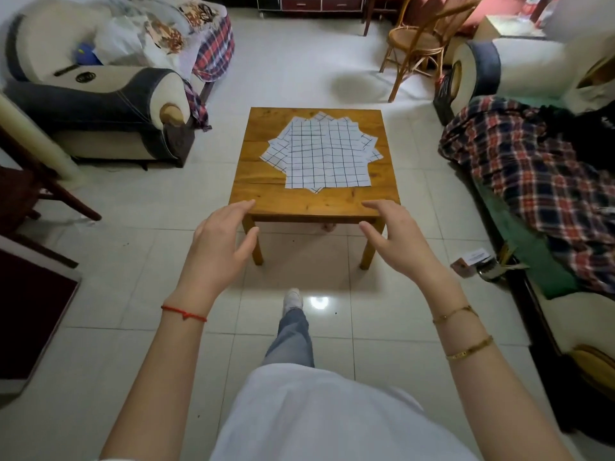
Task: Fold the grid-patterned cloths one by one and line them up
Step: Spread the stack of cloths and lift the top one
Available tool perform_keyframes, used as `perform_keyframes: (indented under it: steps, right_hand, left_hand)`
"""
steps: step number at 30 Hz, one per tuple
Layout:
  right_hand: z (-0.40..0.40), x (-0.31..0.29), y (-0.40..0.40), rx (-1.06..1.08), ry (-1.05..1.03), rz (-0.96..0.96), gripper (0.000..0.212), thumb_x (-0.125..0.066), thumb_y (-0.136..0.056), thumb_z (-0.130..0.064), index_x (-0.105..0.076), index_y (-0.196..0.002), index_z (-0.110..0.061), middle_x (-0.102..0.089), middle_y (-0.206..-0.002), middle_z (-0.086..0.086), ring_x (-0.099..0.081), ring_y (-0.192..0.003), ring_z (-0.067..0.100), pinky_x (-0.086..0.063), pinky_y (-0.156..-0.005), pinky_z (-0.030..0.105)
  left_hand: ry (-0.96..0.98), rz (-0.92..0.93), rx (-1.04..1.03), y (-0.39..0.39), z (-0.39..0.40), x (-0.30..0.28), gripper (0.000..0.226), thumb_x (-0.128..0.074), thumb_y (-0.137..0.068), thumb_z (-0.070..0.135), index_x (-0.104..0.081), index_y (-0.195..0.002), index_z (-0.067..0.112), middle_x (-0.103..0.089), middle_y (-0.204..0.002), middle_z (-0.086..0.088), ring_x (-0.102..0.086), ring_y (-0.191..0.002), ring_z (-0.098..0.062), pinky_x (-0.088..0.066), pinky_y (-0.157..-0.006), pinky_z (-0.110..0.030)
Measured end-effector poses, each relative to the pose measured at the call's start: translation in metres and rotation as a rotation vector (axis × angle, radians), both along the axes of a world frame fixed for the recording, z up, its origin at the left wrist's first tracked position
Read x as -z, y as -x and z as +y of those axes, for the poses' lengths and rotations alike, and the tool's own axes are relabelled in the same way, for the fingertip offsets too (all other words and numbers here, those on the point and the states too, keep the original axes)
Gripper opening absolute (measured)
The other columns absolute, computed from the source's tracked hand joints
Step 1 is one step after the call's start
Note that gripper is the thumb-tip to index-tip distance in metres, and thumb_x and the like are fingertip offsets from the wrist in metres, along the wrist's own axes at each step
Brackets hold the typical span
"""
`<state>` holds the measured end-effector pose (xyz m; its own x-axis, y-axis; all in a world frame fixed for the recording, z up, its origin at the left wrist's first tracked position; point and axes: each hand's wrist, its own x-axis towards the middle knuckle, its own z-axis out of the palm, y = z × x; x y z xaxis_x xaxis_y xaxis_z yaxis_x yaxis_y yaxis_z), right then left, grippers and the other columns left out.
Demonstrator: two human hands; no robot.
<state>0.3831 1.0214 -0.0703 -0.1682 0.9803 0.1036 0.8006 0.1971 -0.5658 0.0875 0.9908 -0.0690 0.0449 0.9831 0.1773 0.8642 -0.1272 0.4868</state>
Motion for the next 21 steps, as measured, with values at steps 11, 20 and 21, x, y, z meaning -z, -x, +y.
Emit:
perform_keyframes:
  steps: [11, 20, 21]
  right_hand:
    - [0.213, 0.008, 0.047, 0.025, 0.023, 0.031, 0.043, -0.053, -0.095, -0.031, -0.047, -0.136, -0.017, -0.051, -0.136, -0.002, -0.040, -0.130, 0.012, -0.033, -0.109, 0.030]
    - [0.303, 0.030, 0.043, 0.079, 0.076, 0.063, 0.041, -0.053, -0.096, -0.030, -0.049, -0.134, -0.016, -0.053, -0.134, -0.003, -0.042, -0.128, 0.011, -0.030, -0.105, 0.023]
    - [0.311, 0.035, 0.040, 0.083, 0.088, 0.063, 0.040, -0.053, -0.096, -0.030, -0.050, -0.134, -0.016, -0.053, -0.134, -0.003, -0.043, -0.128, 0.011, -0.030, -0.104, 0.022]
  left_hand:
    - [-0.022, 0.012, 0.064, 0.033, 0.220, 0.011, 0.047, -0.052, -0.097, 0.030, -0.043, -0.143, 0.022, -0.050, -0.142, 0.002, -0.045, -0.131, -0.016, -0.040, -0.109, -0.047]
    - [0.007, 0.002, 0.158, 0.026, 0.321, 0.024, 0.044, -0.055, -0.096, 0.022, -0.048, -0.139, 0.017, -0.055, -0.136, 0.000, -0.049, -0.127, -0.018, -0.040, -0.107, -0.047]
    - [0.018, 0.002, 0.165, 0.023, 0.330, 0.029, 0.043, -0.055, -0.096, 0.022, -0.049, -0.138, 0.017, -0.055, -0.136, 0.000, -0.050, -0.126, -0.018, -0.041, -0.107, -0.047]
